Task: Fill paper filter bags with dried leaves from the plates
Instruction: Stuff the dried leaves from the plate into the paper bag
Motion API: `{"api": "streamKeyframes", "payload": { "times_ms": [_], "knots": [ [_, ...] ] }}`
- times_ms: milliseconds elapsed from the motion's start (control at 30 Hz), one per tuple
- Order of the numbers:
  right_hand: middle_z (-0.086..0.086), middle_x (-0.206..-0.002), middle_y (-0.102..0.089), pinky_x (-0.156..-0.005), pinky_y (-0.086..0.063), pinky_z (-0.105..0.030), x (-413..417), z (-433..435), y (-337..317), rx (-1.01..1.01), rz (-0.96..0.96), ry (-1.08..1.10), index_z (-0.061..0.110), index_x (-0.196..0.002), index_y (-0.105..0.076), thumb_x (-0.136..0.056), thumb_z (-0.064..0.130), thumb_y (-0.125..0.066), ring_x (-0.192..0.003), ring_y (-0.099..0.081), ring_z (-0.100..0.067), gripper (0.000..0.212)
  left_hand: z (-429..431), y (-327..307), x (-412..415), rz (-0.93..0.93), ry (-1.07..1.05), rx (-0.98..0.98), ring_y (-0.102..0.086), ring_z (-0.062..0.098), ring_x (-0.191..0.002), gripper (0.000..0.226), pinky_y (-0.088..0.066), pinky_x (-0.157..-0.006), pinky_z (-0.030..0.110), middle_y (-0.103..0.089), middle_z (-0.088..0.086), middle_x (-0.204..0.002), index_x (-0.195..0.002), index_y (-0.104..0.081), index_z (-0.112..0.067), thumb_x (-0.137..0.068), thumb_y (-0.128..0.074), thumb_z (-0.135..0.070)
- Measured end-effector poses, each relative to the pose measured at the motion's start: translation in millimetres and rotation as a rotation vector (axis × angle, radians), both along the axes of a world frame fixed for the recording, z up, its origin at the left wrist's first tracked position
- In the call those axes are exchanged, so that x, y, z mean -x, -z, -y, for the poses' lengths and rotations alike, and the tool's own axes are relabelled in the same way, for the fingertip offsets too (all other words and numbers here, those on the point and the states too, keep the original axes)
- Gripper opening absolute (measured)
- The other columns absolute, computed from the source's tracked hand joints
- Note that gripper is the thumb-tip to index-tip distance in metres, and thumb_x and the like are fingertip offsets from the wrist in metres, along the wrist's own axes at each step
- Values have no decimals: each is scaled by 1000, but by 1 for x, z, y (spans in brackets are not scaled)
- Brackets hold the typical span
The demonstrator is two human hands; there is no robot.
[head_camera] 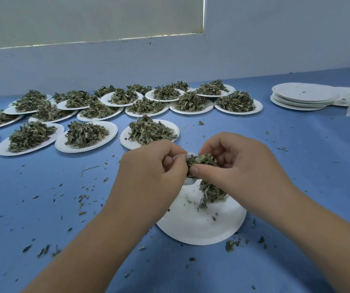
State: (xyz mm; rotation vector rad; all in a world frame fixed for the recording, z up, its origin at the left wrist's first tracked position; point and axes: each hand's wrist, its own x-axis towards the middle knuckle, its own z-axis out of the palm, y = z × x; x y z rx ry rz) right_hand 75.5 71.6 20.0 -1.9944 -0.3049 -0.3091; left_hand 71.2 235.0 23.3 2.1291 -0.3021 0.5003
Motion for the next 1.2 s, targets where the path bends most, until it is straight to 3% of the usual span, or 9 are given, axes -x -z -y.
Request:
{"api": "streamKeyframes", "payload": {
  "times_ms": [200,333,467,633,833,1067,1200],
  "knots": [
    [11,-70,-63,-57,-46,-18,-1,0,-1,-22,-16,31,31,-78,-65,-66,29,-86,-60,-55,-6,24,1,-1,1,-2,0,17,-45,6,-49,19,-35,-44,10,-54,2,-55,-70,-69,-26,-83,-64,-12],
    [1,-64,-66,-51,-46,-25,2,-1,-2,21,1,30,30,-76,-67,-69,29,-83,-55,-58,-17,18,2,-1,1,5,-1,24,-48,8,-50,19,-36,-46,12,-55,2,-54,-70,-69,-25,-83,-65,-13],
    [6,-56,-62,-43,-40,-14,5,-5,-2,38,17,20,32,-75,-68,-70,25,-82,-45,-49,-2,17,3,0,0,5,4,25,-48,7,-50,19,-35,-48,11,-56,0,-53,-70,-70,-26,-82,-65,-12],
    [11,-53,-62,-43,-39,-14,7,-6,-3,71,-4,24,34,-74,-68,-71,24,-80,-43,-50,-1,16,5,2,0,0,3,51,-46,8,-49,21,-37,-48,14,-55,3,-55,-69,-70,-27,-82,-65,-12],
    [14,-56,-63,-43,-40,-14,9,-5,-6,149,-32,62,26,-58,-65,-66,22,-77,-46,-53,-2,15,7,1,1,-23,-2,135,-46,2,-46,17,-34,-47,8,-56,-5,-51,-71,-71,-28,-81,-65,-15],
    [17,-57,-62,-43,-38,-12,11,-2,-10,236,-50,55,26,-57,-62,-70,18,-74,-47,-54,-2,19,10,4,3,97,-7,-20,-48,1,-52,13,-35,-53,8,-57,-9,-60,-77,-74,-24,-82,-68,-13],
    [15,-64,-64,-52,-45,-20,16,-6,-9,282,32,45,26,-61,-65,-72,18,-72,-58,-58,-6,16,11,4,5,103,49,-73,-46,-1,-48,13,-31,-51,6,-58,-5,-58,-79,-76,-21,-81,-65,-15]
  ]
}}
